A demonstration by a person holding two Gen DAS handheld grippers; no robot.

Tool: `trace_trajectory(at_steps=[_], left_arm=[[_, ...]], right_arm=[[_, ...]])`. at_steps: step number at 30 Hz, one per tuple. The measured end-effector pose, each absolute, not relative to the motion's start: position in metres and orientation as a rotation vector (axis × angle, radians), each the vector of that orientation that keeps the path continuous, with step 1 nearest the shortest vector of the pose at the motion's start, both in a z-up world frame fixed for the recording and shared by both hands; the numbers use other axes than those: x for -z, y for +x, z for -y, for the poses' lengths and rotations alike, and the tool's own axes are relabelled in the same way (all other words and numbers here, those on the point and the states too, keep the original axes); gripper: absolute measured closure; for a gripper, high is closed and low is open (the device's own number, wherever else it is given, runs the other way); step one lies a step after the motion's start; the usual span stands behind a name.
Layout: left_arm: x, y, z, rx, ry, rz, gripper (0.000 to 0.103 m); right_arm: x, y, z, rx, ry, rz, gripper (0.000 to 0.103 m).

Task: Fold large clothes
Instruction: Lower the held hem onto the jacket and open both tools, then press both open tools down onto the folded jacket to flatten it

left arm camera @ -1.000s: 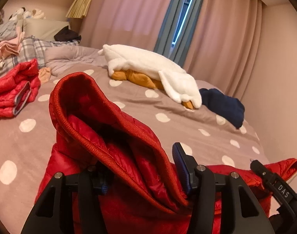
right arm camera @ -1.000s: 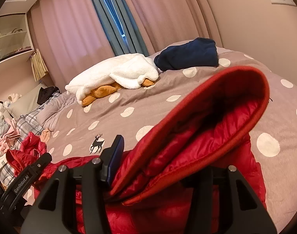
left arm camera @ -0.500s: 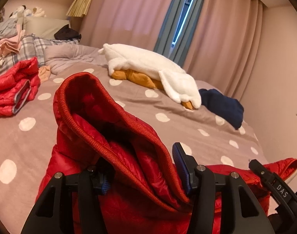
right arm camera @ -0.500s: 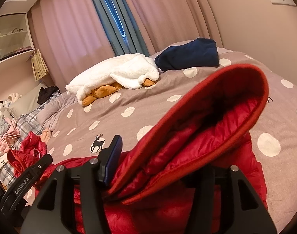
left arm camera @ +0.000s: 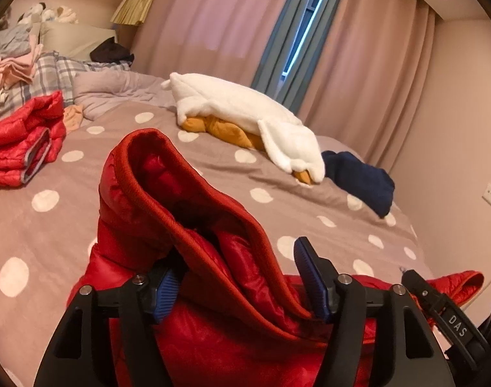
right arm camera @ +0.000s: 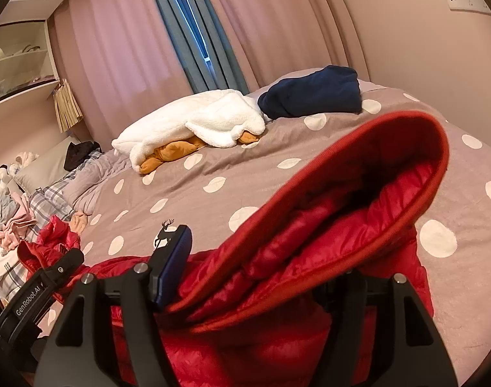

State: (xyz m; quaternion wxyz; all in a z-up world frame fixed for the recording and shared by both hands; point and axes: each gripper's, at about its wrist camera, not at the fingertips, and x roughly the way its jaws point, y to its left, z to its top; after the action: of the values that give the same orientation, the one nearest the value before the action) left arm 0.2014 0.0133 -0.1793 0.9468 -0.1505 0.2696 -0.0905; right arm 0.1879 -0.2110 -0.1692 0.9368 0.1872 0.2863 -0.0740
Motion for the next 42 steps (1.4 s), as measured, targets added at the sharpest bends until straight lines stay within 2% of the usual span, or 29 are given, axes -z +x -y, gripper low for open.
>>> trace_trajectory(at_steps=[9,13,28,31,35,38,40,42], left_arm=[[0.172,0.192,-0.015,0.179,-0.315,-0.531,0.035],[0.166,0.184,-0.015,0.189,-0.316,-0.511,0.035],[0.161,0.175,-0.014,0.191,-0.307,-0.511,0.034],[0.162,0.176,-0.014,0.186,-0.310,-0.518,0.028],[0.165,0.177,-0.018,0.176,-0.339,-0.512,0.005],[0.168,0.180,-0.022,0.175,-0.367,-0.517,0.001],[0.169,0.182,-0.023,0.157,-0.363,-0.522,0.001],[0.170,0.185,-0.024,0.132,-0.356,-0.523,0.001]], right_arm=[[0.166,0.183,0.207,0.146,0.380,-0.585,0.035],[0.164,0.180,0.204,0.154,0.374,-0.573,0.028],[0.151,0.168,0.203,0.168,0.353,-0.553,0.027],[0.151,0.167,0.204,0.167,0.354,-0.553,0.027],[0.151,0.166,0.205,0.171,0.352,-0.555,0.025],[0.154,0.168,0.206,0.177,0.353,-0.564,0.018],[0.155,0.170,0.205,0.181,0.352,-0.571,0.003],[0.157,0.172,0.205,0.199,0.343,-0.579,0.001]])
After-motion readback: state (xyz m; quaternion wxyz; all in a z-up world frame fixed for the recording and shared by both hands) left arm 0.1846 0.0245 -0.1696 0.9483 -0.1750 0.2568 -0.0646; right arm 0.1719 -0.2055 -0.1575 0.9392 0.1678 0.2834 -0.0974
